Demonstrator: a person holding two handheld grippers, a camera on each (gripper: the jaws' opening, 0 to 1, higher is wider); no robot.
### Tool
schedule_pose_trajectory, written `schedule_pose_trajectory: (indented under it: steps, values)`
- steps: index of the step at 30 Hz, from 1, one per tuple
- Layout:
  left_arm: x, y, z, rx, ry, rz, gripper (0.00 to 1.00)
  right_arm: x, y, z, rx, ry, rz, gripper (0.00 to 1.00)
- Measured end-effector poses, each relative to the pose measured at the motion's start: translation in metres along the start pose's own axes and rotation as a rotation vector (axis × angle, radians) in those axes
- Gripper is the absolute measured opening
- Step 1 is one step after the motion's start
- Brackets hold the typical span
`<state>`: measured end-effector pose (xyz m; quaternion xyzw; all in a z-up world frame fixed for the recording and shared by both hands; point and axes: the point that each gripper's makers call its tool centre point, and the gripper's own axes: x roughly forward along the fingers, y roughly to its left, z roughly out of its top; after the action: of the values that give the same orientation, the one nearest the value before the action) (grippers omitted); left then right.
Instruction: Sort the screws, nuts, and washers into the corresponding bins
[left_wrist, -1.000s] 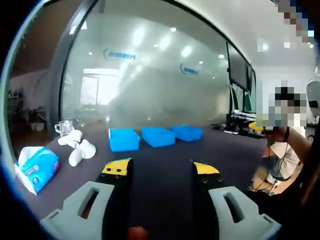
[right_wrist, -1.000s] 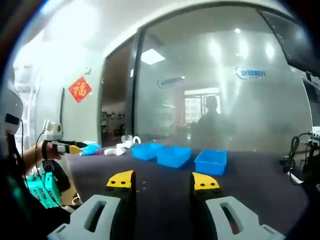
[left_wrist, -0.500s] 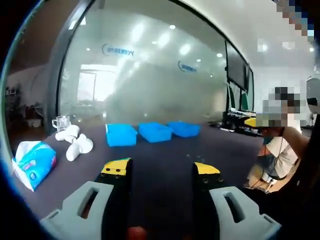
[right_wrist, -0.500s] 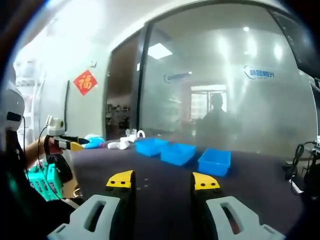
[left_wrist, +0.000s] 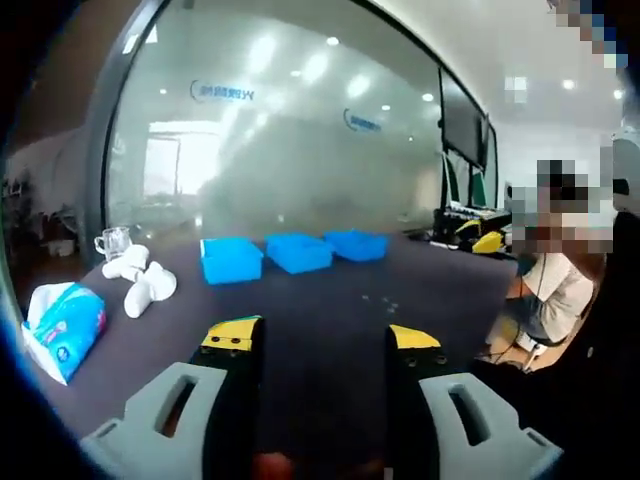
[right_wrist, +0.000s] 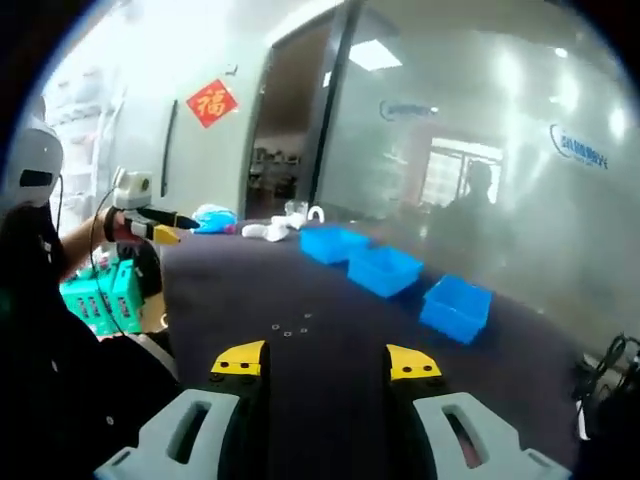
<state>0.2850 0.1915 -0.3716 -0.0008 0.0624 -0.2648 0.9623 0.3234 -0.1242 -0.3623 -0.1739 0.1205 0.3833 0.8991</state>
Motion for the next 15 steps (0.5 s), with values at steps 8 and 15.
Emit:
schedule_pose_trajectory:
  steps: [8,15]
  values:
    - [-0.002,-0.003,-0.001,0.007,0.009,-0.014,0.47,0.012,0.009,0.001,-0.048,0.072,0.102,0.41]
    - [-0.005,-0.006,-0.003,0.019,0.023,-0.03,0.47,0.019,0.014,0.0,-0.093,0.139,0.17,0.41]
